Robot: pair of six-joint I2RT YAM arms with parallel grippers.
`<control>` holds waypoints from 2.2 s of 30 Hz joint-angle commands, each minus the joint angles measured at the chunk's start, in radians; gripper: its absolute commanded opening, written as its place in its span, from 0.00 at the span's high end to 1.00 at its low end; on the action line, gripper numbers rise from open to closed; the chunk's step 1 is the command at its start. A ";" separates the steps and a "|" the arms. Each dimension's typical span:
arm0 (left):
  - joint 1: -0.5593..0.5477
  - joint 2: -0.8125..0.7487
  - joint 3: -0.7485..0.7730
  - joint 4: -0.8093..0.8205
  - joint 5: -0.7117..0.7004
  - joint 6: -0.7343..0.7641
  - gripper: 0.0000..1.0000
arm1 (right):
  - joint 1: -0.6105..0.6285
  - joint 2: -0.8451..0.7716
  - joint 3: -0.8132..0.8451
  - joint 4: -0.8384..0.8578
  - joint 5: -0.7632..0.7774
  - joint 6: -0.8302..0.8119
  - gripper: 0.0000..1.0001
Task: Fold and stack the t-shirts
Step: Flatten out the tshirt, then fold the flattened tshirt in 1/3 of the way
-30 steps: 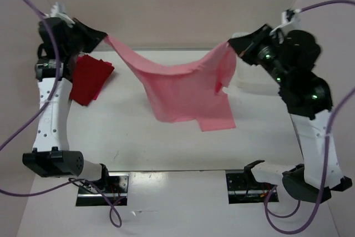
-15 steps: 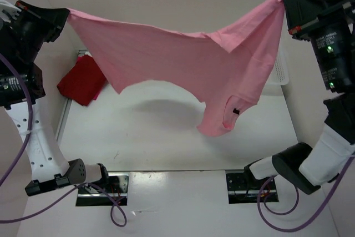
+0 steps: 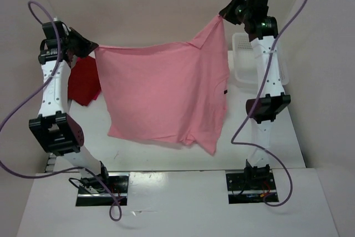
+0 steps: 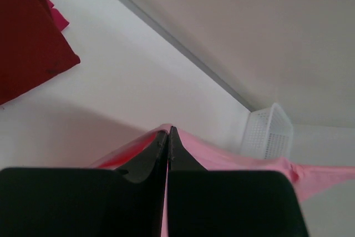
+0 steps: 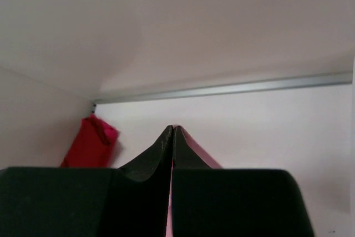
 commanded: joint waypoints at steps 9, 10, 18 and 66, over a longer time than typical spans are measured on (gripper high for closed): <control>0.002 0.161 0.399 0.026 0.003 -0.008 1.00 | -0.043 -0.044 0.191 0.234 -0.115 0.142 1.00; 0.002 0.161 0.422 0.026 0.003 -0.019 1.00 | -0.043 -0.065 0.191 0.253 -0.115 0.142 1.00; 0.011 0.161 0.567 -0.021 -0.029 0.003 1.00 | -0.074 -0.203 0.090 0.218 -0.146 0.116 1.00; 0.031 -0.179 -0.811 0.084 -0.035 0.047 1.00 | -0.073 -0.661 -1.583 0.270 -0.060 0.103 1.00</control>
